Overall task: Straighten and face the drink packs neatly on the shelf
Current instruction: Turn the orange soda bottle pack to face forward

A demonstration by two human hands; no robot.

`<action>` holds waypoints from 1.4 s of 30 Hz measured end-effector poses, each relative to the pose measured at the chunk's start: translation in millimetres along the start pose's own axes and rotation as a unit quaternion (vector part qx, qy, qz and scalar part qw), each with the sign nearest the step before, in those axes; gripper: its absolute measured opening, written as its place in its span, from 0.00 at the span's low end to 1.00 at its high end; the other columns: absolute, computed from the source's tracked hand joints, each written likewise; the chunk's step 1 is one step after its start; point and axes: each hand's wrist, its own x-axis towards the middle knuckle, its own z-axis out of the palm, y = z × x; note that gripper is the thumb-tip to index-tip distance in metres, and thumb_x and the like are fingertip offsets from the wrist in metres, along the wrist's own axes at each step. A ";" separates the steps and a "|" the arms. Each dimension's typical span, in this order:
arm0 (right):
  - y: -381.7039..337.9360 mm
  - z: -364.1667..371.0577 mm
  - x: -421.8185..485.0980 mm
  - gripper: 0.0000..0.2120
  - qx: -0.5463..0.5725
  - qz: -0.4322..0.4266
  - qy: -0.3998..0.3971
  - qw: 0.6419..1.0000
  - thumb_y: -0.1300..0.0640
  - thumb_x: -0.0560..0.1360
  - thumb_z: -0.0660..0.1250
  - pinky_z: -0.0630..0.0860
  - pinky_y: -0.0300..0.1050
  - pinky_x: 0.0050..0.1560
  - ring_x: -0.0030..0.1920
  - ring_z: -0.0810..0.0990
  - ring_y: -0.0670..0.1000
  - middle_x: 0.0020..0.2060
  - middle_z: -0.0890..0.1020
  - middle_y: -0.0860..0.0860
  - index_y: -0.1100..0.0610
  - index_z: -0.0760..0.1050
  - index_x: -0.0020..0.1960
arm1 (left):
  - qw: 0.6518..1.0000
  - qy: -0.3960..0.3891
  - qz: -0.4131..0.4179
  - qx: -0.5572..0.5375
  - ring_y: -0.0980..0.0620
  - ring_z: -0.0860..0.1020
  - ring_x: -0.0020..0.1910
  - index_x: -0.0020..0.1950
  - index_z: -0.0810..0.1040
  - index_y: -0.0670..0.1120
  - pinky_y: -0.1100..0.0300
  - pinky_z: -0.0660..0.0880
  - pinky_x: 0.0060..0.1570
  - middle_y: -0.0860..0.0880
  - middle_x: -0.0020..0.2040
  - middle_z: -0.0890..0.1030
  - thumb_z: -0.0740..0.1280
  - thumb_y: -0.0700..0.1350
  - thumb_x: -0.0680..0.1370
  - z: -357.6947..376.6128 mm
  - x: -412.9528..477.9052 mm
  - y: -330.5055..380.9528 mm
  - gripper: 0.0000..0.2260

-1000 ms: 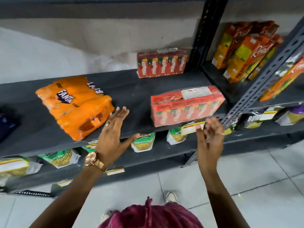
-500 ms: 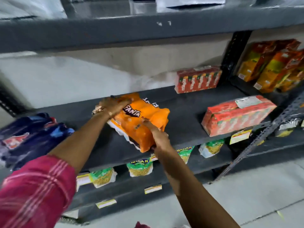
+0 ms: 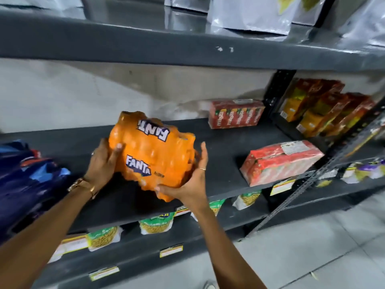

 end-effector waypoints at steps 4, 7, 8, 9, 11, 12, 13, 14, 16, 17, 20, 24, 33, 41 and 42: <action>15.5 4.8 -4.4 0.75 -0.045 -0.037 -0.010 0.998 0.45 0.47 0.86 0.64 0.42 0.72 0.74 0.63 0.43 0.74 0.60 0.45 0.39 0.35 0.76 | 0.996 -0.024 -0.034 0.081 0.38 0.78 0.51 0.52 0.74 0.39 0.59 0.65 0.42 0.39 0.50 0.81 0.61 0.51 0.80 0.8 -11.8 7.7 0.14; 17.0 12.2 -0.3 0.76 -0.027 0.029 -0.057 0.998 0.48 0.45 0.87 0.73 0.33 0.63 0.67 0.70 0.34 0.66 0.68 0.30 0.35 0.36 0.75 | 0.977 -0.015 -0.120 0.173 0.34 0.77 0.52 0.56 0.72 0.42 0.51 0.72 0.46 0.36 0.53 0.80 0.57 0.56 0.80 -2.6 -5.9 22.2 0.18; 16.9 10.8 0.5 0.75 -0.016 0.041 -0.064 0.997 0.48 0.44 0.87 0.77 0.34 0.57 0.63 0.73 0.31 0.64 0.69 0.29 0.34 0.40 0.75 | 0.974 -0.023 -0.143 0.174 0.33 0.78 0.51 0.58 0.71 0.42 0.48 0.74 0.49 0.35 0.54 0.80 0.56 0.59 0.79 -1.3 -6.5 30.2 0.21; 15.3 7.7 1.7 0.72 -0.009 0.040 -0.066 0.997 0.49 0.43 0.87 0.79 0.31 0.49 0.60 0.73 0.29 0.63 0.69 0.30 0.34 0.44 0.74 | 0.976 -0.027 -0.159 0.144 0.34 0.78 0.51 0.58 0.70 0.43 0.45 0.76 0.51 0.36 0.54 0.79 0.55 0.62 0.77 0.7 -8.4 37.4 0.24; 8.1 8.4 1.3 0.65 -0.004 0.041 -0.057 0.998 0.49 0.44 0.87 0.80 0.31 0.45 0.59 0.75 0.32 0.61 0.70 0.34 0.33 0.51 0.70 | 0.981 -0.023 -0.190 0.042 0.38 0.78 0.52 0.59 0.71 0.44 0.43 0.76 0.53 0.38 0.55 0.79 0.53 0.72 0.72 2.7 -8.6 48.1 0.34; 5.7 14.6 -1.9 0.62 0.005 0.044 -0.038 0.998 0.50 0.44 0.87 0.82 0.38 0.46 0.60 0.76 0.38 0.61 0.73 0.37 0.34 0.54 0.68 | 0.979 -0.028 -0.201 -0.004 0.39 0.78 0.53 0.62 0.71 0.44 0.42 0.75 0.56 0.38 0.56 0.79 0.51 0.76 0.68 2.5 -6.0 53.1 0.40; 5.3 22.8 -10.2 0.60 0.011 0.047 -0.009 0.999 0.50 0.45 0.87 0.82 0.44 0.49 0.60 0.77 0.43 0.61 0.74 0.41 0.37 0.56 0.68 | 0.975 -0.055 -0.207 -0.058 0.39 0.78 0.56 0.64 0.72 0.45 0.41 0.74 0.59 0.39 0.57 0.79 0.51 0.79 0.66 2.8 -2.3 55.7 0.44; 4.9 31.9 -20.2 0.59 0.007 0.052 0.025 0.998 0.46 0.45 0.86 0.82 0.47 0.52 0.60 0.78 0.47 0.61 0.75 0.44 0.40 0.58 0.68 | 0.964 -0.106 -0.204 -0.132 0.41 0.78 0.57 0.64 0.74 0.49 0.41 0.72 0.61 0.41 0.58 0.81 0.51 0.79 0.65 5.2 1.0 59.8 0.43; -0.9 46.9 -45.2 0.54 -0.023 0.068 0.046 0.996 0.36 0.47 0.83 0.81 0.44 0.51 0.58 0.78 0.46 0.60 0.76 0.43 0.41 0.60 0.67 | 0.905 -0.237 -0.198 -0.293 0.43 0.78 0.61 0.65 0.75 0.53 0.43 0.72 0.62 0.45 0.61 0.80 0.52 0.75 0.69 8.2 6.2 62.1 0.36; -3.8 48.8 -53.7 0.48 -0.017 0.058 0.024 0.998 0.35 0.52 0.81 0.80 0.39 0.49 0.56 0.79 0.44 0.57 0.78 0.39 0.40 0.62 0.65 | 0.874 -0.262 -0.198 -0.358 0.42 0.77 0.62 0.67 0.74 0.50 0.44 0.73 0.61 0.43 0.63 0.79 0.52 0.72 0.72 7.6 10.8 59.4 0.35; -1.1 33.0 -37.6 0.29 0.045 0.017 0.048 0.998 0.41 0.68 0.73 0.76 0.34 0.49 0.49 0.80 0.40 0.46 0.81 0.39 0.44 0.62 0.62 | 0.858 -0.123 -0.259 -0.425 0.41 0.78 0.60 0.68 0.71 0.45 0.43 0.75 0.56 0.39 0.67 0.74 0.50 0.68 0.76 -8.4 22.4 40.2 0.33; 8.0 -7.5 41.6 0.52 -0.012 0.102 0.033 0.994 0.44 0.63 0.78 0.67 0.50 0.72 0.73 0.64 0.52 0.71 0.64 0.52 0.53 0.49 0.76 | 0.918 0.002 -0.218 -0.331 0.43 0.80 0.55 0.57 0.77 0.43 0.46 0.77 0.56 0.40 0.57 0.81 0.50 0.64 0.79 -4.9 -11.0 27.8 0.28; 23.4 -27.8 49.0 0.17 -0.102 0.123 -0.096 0.982 0.36 0.69 0.70 0.76 0.31 0.47 0.48 0.82 0.41 0.43 0.85 0.38 0.47 0.77 0.49 | 0.974 -0.020 -0.131 -0.184 0.50 0.70 0.67 0.77 0.46 0.54 0.47 0.71 0.65 0.50 0.73 0.67 0.66 0.70 0.66 31.5 -106.9 28.7 0.48; 31.5 -74.9 4.1 0.31 -0.187 0.087 -0.168 0.964 0.47 0.66 0.76 0.71 0.22 0.48 0.50 0.78 0.30 0.53 0.80 0.40 0.52 0.69 0.65 | 0.992 -0.060 -0.099 0.047 0.41 0.74 0.60 0.68 0.56 0.45 0.49 0.75 0.53 0.45 0.63 0.73 0.74 0.65 0.59 35.1 -126.1 13.8 0.48; 32.8 -77.9 -0.3 0.34 -0.197 0.088 -0.171 0.961 0.49 0.64 0.79 0.71 0.23 0.49 0.51 0.77 0.29 0.52 0.79 0.39 0.52 0.68 0.66 | 0.993 -0.059 -0.094 0.045 0.42 0.76 0.56 0.67 0.58 0.47 0.54 0.74 0.47 0.46 0.60 0.76 0.74 0.63 0.61 35.4 -128.6 12.2 0.43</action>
